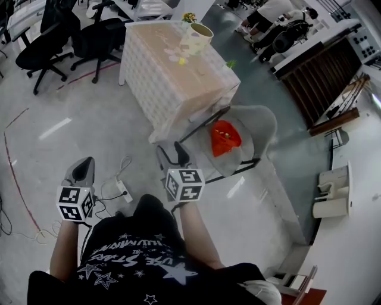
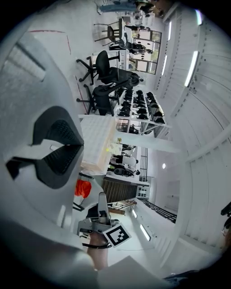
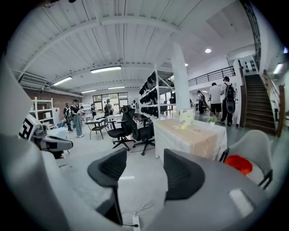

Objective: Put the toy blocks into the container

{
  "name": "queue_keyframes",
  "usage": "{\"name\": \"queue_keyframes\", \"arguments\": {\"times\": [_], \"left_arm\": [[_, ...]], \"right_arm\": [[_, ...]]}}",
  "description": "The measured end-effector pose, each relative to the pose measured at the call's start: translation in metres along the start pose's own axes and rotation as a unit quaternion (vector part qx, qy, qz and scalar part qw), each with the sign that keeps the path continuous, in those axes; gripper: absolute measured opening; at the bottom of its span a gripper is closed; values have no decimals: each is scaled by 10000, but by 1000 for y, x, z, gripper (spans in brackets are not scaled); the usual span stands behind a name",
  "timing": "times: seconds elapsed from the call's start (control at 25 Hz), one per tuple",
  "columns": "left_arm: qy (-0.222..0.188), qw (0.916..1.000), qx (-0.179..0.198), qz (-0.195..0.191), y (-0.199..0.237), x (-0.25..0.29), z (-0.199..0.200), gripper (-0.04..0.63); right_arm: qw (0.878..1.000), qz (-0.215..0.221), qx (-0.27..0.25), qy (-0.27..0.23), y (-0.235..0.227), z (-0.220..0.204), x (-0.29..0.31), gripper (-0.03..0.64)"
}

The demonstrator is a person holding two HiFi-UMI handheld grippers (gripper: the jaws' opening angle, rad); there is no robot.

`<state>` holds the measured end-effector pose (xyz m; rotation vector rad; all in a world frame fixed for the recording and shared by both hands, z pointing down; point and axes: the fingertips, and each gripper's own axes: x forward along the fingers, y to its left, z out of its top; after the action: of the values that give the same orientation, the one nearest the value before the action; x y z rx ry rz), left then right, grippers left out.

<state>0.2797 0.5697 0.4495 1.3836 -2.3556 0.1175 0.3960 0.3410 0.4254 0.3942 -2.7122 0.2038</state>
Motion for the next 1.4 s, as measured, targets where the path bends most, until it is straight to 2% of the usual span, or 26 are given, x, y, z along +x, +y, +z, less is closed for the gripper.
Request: {"name": "queue_keyframes", "arguments": {"times": [0.24,0.4,0.52,0.64,0.76,0.96,1.2,1.4], "left_arm": [[79,10000,0,7,15,5,-1,9],[76,9999,-69,78,27,22,3,11],[126,9998,94,93,36,46,11,11],[155,9994,293,121,47,79,29,11],[159,9994,168,261,60,116,43,11],[462,9976,-157,499,72,186,58,11],[547,9965,-121,624,74,276,100,11],[684,9952,-116,686,70,333,123,11]], "right_arm": [[9998,-10,142,126,-4,-5,13,261],[9999,-18,16,147,-12,0,37,261],[9998,41,-96,142,-25,7,64,261],[9998,126,-43,139,-43,19,101,261],[9996,244,12,146,-61,33,147,261],[9984,496,38,255,-101,63,223,261],[9968,720,-15,359,-158,98,300,261],[9949,878,196,447,-194,111,344,261]]}}
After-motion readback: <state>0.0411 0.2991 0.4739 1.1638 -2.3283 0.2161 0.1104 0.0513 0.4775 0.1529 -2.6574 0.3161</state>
